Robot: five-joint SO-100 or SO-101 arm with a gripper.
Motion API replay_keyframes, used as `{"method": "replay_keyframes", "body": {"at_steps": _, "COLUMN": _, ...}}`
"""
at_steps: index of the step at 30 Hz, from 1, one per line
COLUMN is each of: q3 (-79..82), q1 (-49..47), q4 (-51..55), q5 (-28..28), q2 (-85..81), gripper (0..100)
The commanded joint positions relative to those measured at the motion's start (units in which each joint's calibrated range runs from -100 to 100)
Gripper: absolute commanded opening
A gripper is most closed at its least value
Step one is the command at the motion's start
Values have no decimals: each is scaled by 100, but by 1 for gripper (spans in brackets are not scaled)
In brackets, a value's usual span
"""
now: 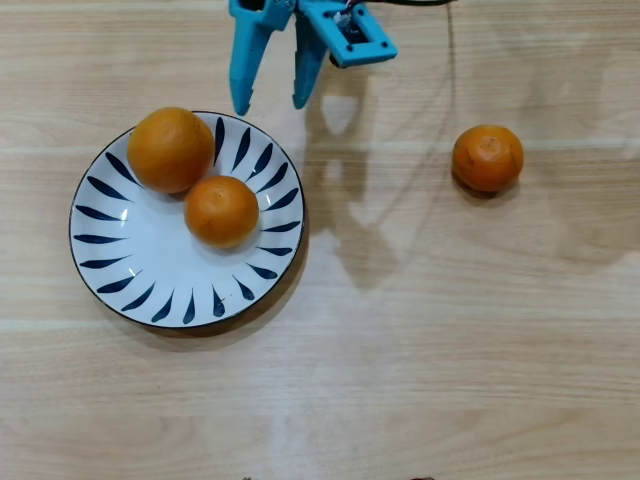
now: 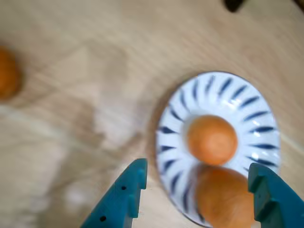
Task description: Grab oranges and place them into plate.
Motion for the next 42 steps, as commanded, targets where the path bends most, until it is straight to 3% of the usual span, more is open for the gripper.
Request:
{"method": "replay_keyframes", "body": {"at_steps": 1, "q3": -503, "q1": -1432, "q4": 946, "q5": -1026, "q2": -219, "gripper": 24}}
{"method": "replay_keyframes", "body": {"at_steps": 11, "q3": -294, "q1": -2715, "q4": 929, "q5": -2008, "q2": 313, "gripper": 15}}
{"method": "replay_keyframes", "body": {"at_steps": 21, "q3": -285, "q1": -3900, "q4": 250, "q5": -3127, "q2": 1657, "gripper": 20}}
{"method": "replay_keyframes", "body": {"at_steps": 29, "q3": -285, "q1": -4110, "q4": -1151, "q5": -3200, "q2": 2359, "gripper": 31}}
{"method": "replay_keyframes", "body": {"at_steps": 36, "q3": -321, "q1": -4110, "q4": -1220, "q5": -3456, "q2": 2765, "gripper": 32}}
{"method": "replay_keyframes", "body": {"at_steps": 42, "q3": -484, "q1": -4110, "q4": -1254, "q5": -3561, "q2": 3187, "gripper": 41}}
